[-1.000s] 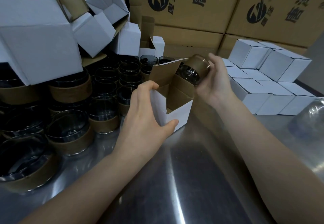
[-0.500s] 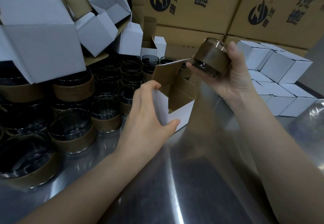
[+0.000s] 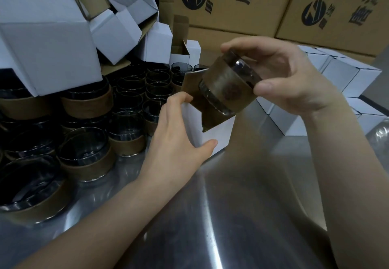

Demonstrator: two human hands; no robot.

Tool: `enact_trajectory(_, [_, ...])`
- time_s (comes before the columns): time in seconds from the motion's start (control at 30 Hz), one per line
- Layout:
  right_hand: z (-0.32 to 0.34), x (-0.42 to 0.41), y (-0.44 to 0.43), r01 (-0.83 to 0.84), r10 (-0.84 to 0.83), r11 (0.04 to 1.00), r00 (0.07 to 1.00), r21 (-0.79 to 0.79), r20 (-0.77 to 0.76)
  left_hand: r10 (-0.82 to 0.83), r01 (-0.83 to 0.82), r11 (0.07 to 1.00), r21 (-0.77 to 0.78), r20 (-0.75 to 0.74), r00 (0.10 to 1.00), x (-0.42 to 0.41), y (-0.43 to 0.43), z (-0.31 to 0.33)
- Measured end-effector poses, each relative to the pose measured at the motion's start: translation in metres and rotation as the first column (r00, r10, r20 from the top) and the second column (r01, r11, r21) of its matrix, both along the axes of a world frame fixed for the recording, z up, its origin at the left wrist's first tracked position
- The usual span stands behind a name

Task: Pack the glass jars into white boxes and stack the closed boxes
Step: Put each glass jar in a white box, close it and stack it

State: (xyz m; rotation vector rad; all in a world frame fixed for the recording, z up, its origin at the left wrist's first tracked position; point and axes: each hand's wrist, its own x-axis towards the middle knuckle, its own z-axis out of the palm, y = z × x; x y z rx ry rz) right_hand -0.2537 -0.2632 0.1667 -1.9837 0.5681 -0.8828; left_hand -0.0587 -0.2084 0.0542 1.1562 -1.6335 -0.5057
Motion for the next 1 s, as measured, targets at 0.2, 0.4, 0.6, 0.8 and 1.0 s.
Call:
enact_trajectory(0.2, [-0.003,0.003,0.002,0.084,-0.093,0.993,0.989,-0.082,-0.111,-0.015,0.016,1.000,0.025,-0.045,0.999,0.001,-0.001,0.000])
enact_trajectory(0.4, [-0.003,0.003,0.001,0.103,-0.117,0.992,0.972,-0.079,-0.206,-0.037,0.040,0.998,0.045,-0.053,0.998,0.002,0.000,0.001])
enact_trajectory(0.6, [0.005,0.000,0.003,0.142,-0.160,0.987,0.938,-0.078,-0.307,-0.039,0.041,0.998,0.049,-0.053,0.998,0.001,0.000,0.001])
enact_trajectory(0.8, [0.014,0.001,0.005,0.165,-0.173,0.985,0.918,-0.053,-0.357,-0.047,0.049,0.998,0.046,-0.049,0.998,0.001,-0.001,0.000])
enact_trajectory(1.0, [0.020,0.004,0.011,0.186,-0.188,0.981,0.878,-0.050,-0.441,-0.048,0.052,0.997,0.053,-0.062,0.997,0.000,-0.001,-0.002])
